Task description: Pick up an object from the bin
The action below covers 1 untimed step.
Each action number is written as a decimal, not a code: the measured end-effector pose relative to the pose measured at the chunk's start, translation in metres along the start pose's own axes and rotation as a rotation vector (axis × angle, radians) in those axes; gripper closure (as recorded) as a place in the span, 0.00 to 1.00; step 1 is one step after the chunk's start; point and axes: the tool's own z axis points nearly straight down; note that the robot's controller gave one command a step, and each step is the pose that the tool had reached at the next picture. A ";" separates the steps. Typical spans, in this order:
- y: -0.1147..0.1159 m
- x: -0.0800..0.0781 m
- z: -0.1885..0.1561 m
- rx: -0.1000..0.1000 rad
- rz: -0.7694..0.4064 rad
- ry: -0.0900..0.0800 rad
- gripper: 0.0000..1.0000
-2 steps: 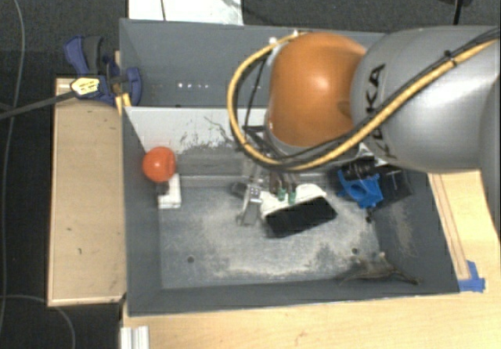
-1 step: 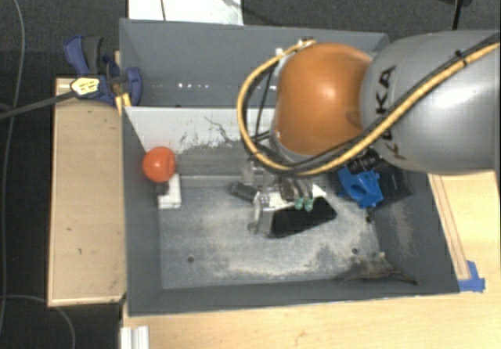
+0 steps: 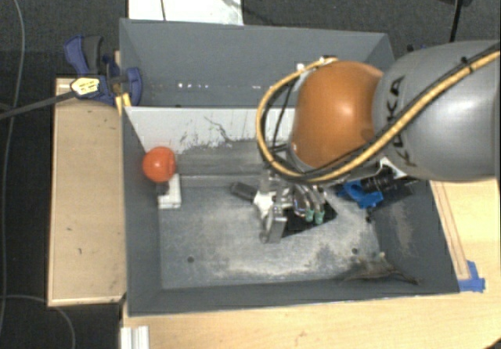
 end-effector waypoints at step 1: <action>-0.030 -0.018 0.030 0.000 0.000 -0.001 0.00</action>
Offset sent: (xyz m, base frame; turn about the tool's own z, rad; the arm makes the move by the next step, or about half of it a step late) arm 0.0297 -0.0460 -0.0487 -0.0472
